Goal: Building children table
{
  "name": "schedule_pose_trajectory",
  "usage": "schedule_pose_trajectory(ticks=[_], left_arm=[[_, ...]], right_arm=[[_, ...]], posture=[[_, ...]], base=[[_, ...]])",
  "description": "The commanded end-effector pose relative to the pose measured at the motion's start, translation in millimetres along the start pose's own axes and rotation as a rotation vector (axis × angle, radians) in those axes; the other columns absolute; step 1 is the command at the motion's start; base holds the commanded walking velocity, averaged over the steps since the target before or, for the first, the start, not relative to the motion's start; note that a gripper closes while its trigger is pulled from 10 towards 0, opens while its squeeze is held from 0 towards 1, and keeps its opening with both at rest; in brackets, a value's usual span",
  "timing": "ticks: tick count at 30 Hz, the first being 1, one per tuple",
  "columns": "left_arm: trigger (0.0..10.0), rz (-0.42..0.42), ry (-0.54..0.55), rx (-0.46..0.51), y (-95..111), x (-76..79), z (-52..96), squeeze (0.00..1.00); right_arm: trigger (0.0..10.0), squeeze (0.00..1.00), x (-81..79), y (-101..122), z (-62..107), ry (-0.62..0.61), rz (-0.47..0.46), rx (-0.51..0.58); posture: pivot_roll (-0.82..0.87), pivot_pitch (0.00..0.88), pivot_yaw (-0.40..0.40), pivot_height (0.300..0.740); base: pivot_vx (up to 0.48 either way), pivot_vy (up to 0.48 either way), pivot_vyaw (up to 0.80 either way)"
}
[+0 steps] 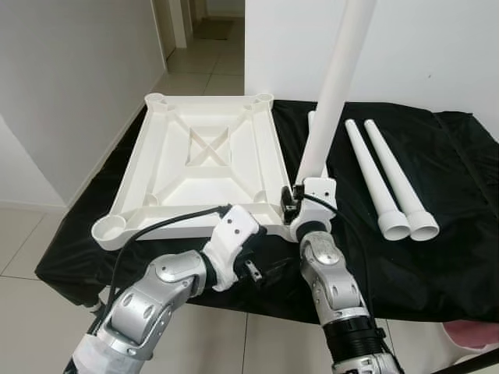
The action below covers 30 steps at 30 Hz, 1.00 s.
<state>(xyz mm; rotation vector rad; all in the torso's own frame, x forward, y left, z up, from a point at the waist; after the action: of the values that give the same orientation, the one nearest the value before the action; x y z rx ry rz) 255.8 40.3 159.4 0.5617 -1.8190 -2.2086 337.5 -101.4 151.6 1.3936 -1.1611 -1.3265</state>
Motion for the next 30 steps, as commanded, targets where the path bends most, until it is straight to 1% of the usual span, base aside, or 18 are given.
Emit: schedule_pose_trajectory(ticks=[1,4,6,8,9,14,16,17,18,19,20,21,22,23,26,27,28,30], left_arm=[[10.0,0.007,0.021,-0.017,-2,-3.9,1.1,0.00],[10.0,0.007,0.021,-0.016,-2,-3.9,0.9,0.00],[10.0,0.007,0.020,-0.015,-2,-3.6,0.8,0.00],[10.0,0.007,0.019,-0.013,-2,-3.4,0.7,0.00],[10.0,0.007,0.019,-0.012,-2,-3.3,0.7,0.00],[10.0,0.007,0.021,-0.012,-2,-3.7,0.7,0.00],[10.0,0.009,0.028,-0.013,-2,-4.9,1.4,0.00],[10.0,0.009,0.031,-0.013,-2,-5.2,1.7,0.00],[10.0,0.009,0.031,-0.013,-2,-5.2,1.7,0.00],[10.0,0.010,0.032,-0.013,-2,-5.5,1.9,0.00],[10.0,0.010,0.032,-0.013,-2,-5.5,1.9,0.00],[10.0,0.009,0.031,-0.014,-1,-5.6,2.0,0.00],[10.0,0.008,0.031,-0.014,-1,-5.6,2.1,0.00],[10.0,0.008,0.030,-0.014,-1,-5.7,2.1,0.00],[10.0,0.007,0.030,-0.015,-1,-6.1,2.2,0.00],[10.0,0.006,0.031,-0.015,-1,-6.8,2.1,0.00],[10.0,0.006,0.031,-0.015,-1,-6.8,2.1,0.00],[10.0,0.007,0.030,-0.013,-1,-7.5,1.7,0.00]], right_arm=[[10.0,1.00,5.2,5,1.9,0.001,-0.004,0.020],[10.0,1.00,6.1,5,2.3,0.004,0.010,0.024],[10.0,1.00,9.0,10,3.2,0.002,0.061,0.049],[10.0,1.00,12.7,11,4.2,0.006,0.088,0.060],[10.0,0.00,15.1,11,5.4,0.006,0.095,0.058],[10.0,0.00,16.9,10,7.4,0.023,0.102,0.057],[10.0,0.00,16.4,13,9.9,0.098,0.104,0.069],[10.0,0.00,15.9,15,10.2,0.175,0.102,0.069],[10.0,0.00,15.9,15,10.2,0.175,0.102,0.069],[10.0,0.00,15.7,16,10.4,0.226,0.102,0.067],[10.0,0.00,15.7,16,10.4,0.226,0.102,0.067],[10.0,0.00,17.6,19,9.4,0.283,0.102,0.063],[10.0,0.00,21.7,23,7.5,0.349,0.120,0.062],[10.0,0.00,24.9,25,6.2,0.387,0.135,0.062],[10.0,0.00,28.1,27,4.4,0.425,0.144,0.056],[10.0,0.00,32.3,27,1.3,0.470,0.182,0.046],[10.0,0.00,32.3,27,1.3,0.470,0.182,0.046],[10.0,0.00,37.4,25,-2.8,0.543,0.229,0.017]], posture=[[-0.06,0.000,0.023,0.740],[-0.06,0.000,0.021,0.740],[-0.06,0.000,0.022,0.740],[-0.06,0.000,0.022,0.740],[-0.06,0.000,0.022,0.740],[-0.06,0.000,0.020,0.740],[-0.06,0.000,0.023,0.740],[-0.06,0.006,0.030,0.740],[-0.06,0.006,0.030,0.740],[-0.06,0.002,0.032,0.740],[-0.06,0.002,0.032,0.740],[-0.06,0.004,0.035,0.740],[-0.06,0.004,0.036,0.740],[-0.06,0.004,0.036,0.740],[-0.06,0.002,0.037,0.740],[-0.07,0.006,0.047,0.740],[-0.07,0.006,0.047,0.740],[-0.07,0.006,0.047,0.740]], base=[[0.000,0.000,0.00],[0.000,0.000,0.00],[0.000,0.000,0.00],[0.000,0.000,0.00],[0.000,0.000,0.00],[0.000,0.000,0.00],[0.000,0.000,0.00],[0.000,0.000,0.00],[0.000,0.000,0.00],[0.000,0.000,0.00],[0.000,0.000,0.00],[0.000,0.000,0.00],[0.000,0.000,0.00],[0.000,0.000,0.00],[0.000,0.000,0.00],[0.000,0.000,0.00],[0.000,0.000,0.00],[0.000,0.000,0.00]])
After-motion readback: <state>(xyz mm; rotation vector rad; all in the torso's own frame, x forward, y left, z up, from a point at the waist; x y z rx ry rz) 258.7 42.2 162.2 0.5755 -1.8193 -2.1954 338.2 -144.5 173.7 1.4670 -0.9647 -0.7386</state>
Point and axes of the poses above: a point about 5 cm out from each wrist's last joint towards the gripper, its own z axis pointing back from the gripper into the wrist, its own y axis along the axis of the wrist's last joint, x = y × z, the point moved 2 cm from there along -z, pointing out of the wrist towards the gripper, and after that the axes turned 7 degrees about -z, right-handed, at the moved point
